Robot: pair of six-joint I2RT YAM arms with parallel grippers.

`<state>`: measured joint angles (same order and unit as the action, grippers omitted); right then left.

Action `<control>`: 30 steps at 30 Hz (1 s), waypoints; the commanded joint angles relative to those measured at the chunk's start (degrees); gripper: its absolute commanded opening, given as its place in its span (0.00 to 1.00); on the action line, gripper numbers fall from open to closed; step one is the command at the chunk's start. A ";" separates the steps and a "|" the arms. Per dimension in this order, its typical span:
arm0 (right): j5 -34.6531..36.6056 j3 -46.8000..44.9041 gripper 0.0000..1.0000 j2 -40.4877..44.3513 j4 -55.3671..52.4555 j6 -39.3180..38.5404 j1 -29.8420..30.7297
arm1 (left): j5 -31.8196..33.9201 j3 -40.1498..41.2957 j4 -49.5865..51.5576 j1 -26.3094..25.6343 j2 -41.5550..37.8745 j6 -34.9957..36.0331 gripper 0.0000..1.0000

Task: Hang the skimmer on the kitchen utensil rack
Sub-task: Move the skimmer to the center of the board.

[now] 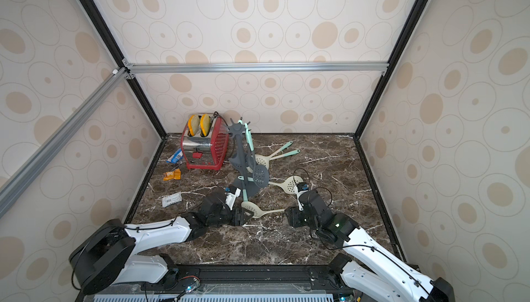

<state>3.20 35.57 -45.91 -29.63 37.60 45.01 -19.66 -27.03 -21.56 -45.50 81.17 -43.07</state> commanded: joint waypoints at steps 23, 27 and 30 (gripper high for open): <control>2.94 3.33 0.51 5.92 -2.38 -4.56 3.85 | 22.02 -2.72 16.37 4.19 -7.30 1.00 0.65; 4.69 4.67 0.52 8.57 -4.86 -4.99 3.85 | 22.60 -5.64 15.59 4.19 -2.87 0.90 0.65; 5.07 4.61 0.52 9.77 -6.17 -5.00 3.78 | 23.28 -7.86 15.67 4.19 -0.16 1.14 0.65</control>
<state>6.50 39.38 -36.88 -32.69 33.47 48.64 2.04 -31.75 -5.45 -41.34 79.42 -43.40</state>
